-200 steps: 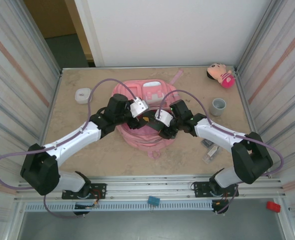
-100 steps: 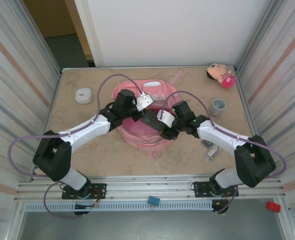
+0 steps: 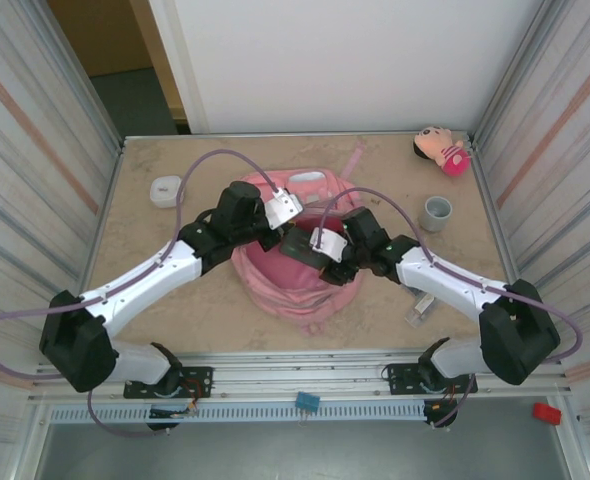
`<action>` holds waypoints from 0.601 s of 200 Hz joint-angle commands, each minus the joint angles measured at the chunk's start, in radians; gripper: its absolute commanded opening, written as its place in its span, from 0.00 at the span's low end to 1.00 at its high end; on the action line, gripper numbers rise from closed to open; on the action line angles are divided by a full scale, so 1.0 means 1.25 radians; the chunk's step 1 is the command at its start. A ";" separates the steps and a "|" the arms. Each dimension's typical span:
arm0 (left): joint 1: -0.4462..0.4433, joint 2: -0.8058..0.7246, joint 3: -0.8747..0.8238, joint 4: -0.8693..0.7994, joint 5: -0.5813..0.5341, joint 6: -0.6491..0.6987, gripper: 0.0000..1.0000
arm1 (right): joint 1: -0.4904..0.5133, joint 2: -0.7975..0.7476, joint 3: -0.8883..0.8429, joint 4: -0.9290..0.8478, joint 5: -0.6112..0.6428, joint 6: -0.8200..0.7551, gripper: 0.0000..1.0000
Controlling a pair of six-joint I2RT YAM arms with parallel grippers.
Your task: Pack the student bag
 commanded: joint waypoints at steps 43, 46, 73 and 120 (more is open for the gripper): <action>-0.009 -0.068 0.054 0.093 0.030 -0.057 0.05 | 0.009 -0.004 0.039 0.017 0.051 0.129 0.87; -0.009 -0.068 0.052 0.095 0.025 -0.058 0.06 | 0.009 -0.014 0.031 0.020 0.048 0.143 0.87; -0.002 -0.076 0.037 0.113 0.013 -0.067 0.06 | 0.010 -0.110 -0.056 0.047 0.055 0.295 0.87; -0.001 -0.078 0.028 0.121 0.011 -0.069 0.06 | 0.012 -0.203 -0.172 0.074 0.094 0.557 0.80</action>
